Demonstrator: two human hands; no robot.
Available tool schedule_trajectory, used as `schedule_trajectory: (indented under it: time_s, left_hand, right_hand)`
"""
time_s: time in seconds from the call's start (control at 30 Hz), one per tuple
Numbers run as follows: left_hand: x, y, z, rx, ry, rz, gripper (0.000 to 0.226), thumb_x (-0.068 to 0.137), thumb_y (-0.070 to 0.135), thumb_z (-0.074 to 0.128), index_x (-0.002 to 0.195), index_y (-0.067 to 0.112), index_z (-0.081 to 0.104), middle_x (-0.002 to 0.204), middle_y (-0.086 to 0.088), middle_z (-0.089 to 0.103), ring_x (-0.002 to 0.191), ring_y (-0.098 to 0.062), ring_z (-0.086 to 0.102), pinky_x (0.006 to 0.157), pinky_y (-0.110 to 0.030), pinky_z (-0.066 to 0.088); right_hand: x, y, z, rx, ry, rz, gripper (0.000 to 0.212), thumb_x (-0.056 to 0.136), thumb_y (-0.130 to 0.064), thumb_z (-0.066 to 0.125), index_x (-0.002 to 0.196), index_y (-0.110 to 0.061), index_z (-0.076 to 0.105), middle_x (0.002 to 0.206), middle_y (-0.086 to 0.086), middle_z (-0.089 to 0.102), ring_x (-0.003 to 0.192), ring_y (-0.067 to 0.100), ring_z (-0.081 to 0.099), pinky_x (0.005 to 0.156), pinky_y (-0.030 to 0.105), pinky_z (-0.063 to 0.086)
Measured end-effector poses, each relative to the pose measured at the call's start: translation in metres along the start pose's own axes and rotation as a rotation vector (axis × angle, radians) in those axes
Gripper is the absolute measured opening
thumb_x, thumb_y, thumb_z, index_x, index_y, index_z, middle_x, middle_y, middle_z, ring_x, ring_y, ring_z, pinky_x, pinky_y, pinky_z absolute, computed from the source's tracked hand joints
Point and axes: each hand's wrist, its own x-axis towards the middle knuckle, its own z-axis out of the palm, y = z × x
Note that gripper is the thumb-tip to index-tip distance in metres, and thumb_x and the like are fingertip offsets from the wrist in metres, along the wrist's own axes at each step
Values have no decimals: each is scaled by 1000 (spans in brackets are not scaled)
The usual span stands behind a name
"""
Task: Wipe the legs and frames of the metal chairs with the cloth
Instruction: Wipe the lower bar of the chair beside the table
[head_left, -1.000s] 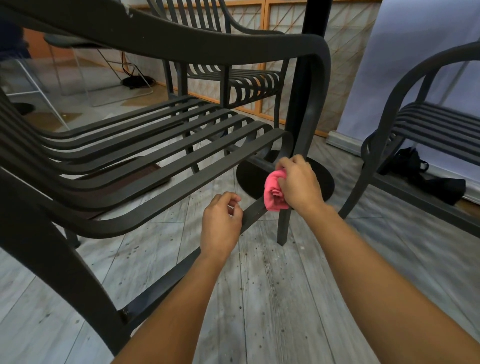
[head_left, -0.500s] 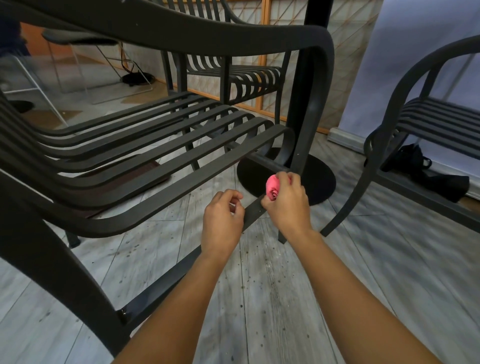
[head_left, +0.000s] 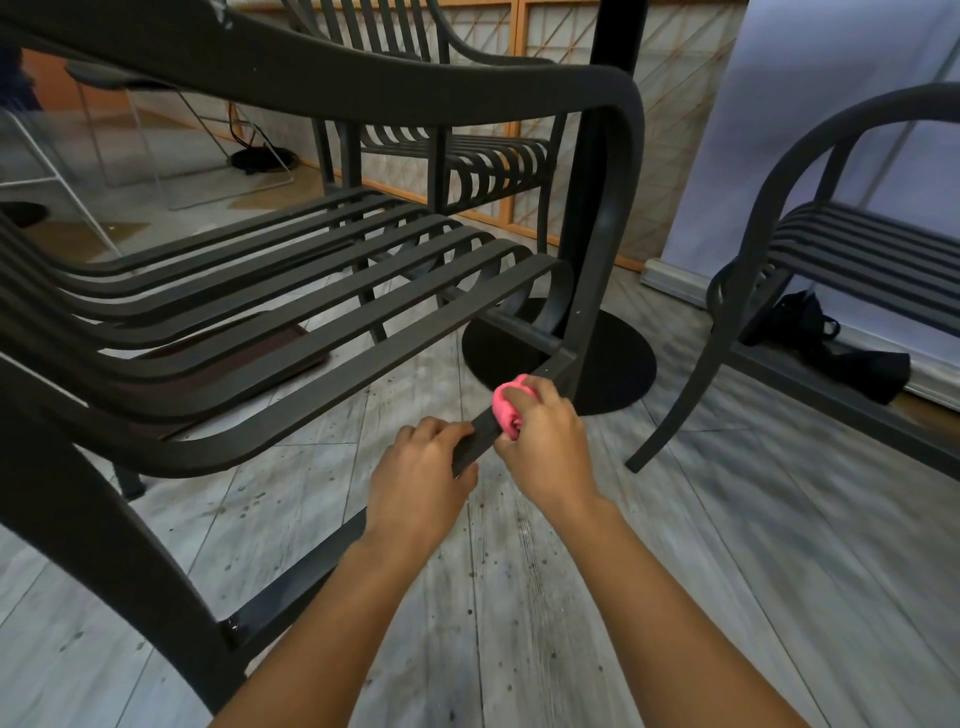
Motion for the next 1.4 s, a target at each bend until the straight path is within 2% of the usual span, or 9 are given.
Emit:
schedule_trajectory:
  time_s: [0.4,0.67,0.73,0.8,0.93,1.07,1.2,1.33,1.4]
  left_hand:
    - [-12,-2,-2,-57,4,-25,39,90,19,58,128,24,52,122,5,55,109,-12,51,81,-25,49]
    - [-17,-2,-9,-80,7,-28,34,90,15,57,123,21,56,120,5,54,108,-12,51,81,-24,48]
    - [-19,-3,-11,-62,19,-21,32,90,16,56,122,20,57,120,5,54,109,-11,50,82,-23,47]
    - [-21,-3,-13,-49,34,-17,30,92,18,55,122,21,57,120,6,54,109,-10,49,84,-22,45]
    - [-24,-3,-18,-42,40,-2,29,93,20,52,122,23,57,120,7,53,110,-7,47,87,-20,42]
    - [-26,-5,-20,-29,36,10,28,94,20,50,122,23,57,119,8,54,108,-7,47,87,-19,42]
    - [-26,-7,-19,-16,26,13,27,95,21,49,121,22,58,117,8,55,107,-7,47,86,-19,44]
    - [-26,-9,-18,-6,19,15,27,95,21,48,120,21,59,116,8,55,106,-8,47,85,-20,45]
    - [-26,-9,-17,-1,20,17,26,95,20,48,119,21,59,116,8,55,106,-9,47,85,-21,45]
  right_hand:
    - [-30,-15,1,93,-28,-17,53,80,-12,68,130,-22,51,142,-3,36,126,18,39,103,28,36]
    - [-40,-12,-12,173,-90,-34,49,78,-6,68,125,-18,57,131,-6,46,113,12,48,91,14,38]
    - [-42,-7,-17,180,-122,-18,49,77,-6,70,123,-18,58,126,-7,49,108,9,50,92,21,46]
    - [-40,0,-25,196,-125,38,49,76,-6,71,122,-20,58,124,-7,50,101,5,47,81,23,54]
    - [-12,14,-48,227,-49,127,52,77,-5,70,124,-19,54,127,-5,44,97,6,45,55,7,46]
    - [32,20,-61,234,-2,190,69,75,-3,70,135,-17,41,136,3,36,120,20,42,80,22,48]
    - [62,21,-54,207,-75,178,71,77,-1,67,139,-12,34,142,7,31,127,26,36,60,13,40]
    - [70,23,-34,125,-171,165,62,76,-7,68,133,-11,43,133,12,39,124,29,39,96,35,43]
    - [69,22,-27,89,-195,134,55,75,-10,68,127,-12,50,128,11,44,120,28,42,99,43,42]
